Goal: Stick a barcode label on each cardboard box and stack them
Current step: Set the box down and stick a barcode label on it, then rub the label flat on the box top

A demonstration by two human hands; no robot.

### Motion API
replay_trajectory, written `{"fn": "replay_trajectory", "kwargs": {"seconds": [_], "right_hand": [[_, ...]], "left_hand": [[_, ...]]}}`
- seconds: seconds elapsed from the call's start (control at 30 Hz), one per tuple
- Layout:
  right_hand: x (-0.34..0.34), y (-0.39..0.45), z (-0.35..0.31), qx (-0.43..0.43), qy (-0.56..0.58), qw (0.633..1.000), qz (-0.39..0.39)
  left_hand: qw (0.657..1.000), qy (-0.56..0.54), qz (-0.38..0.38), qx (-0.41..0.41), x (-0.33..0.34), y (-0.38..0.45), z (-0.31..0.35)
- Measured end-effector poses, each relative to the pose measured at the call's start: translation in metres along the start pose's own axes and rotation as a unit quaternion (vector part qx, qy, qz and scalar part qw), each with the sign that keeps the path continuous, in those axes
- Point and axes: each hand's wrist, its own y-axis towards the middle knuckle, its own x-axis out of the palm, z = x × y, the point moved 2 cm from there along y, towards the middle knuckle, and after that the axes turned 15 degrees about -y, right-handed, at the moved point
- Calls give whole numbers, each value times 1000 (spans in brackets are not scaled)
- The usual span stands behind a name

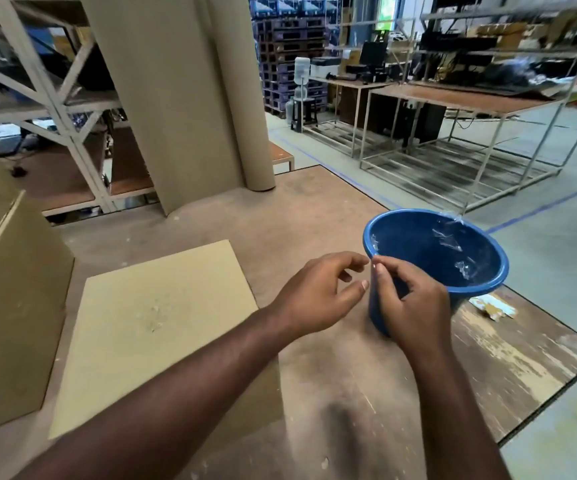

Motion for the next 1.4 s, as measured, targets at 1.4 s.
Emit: {"fn": "replay_trajectory", "kwargs": {"seconds": [1.4], "right_hand": [[119, -50, -202, -498, -189, 735, -419]], "left_hand": [[887, 80, 398, -218, -180, -228, -95]]}}
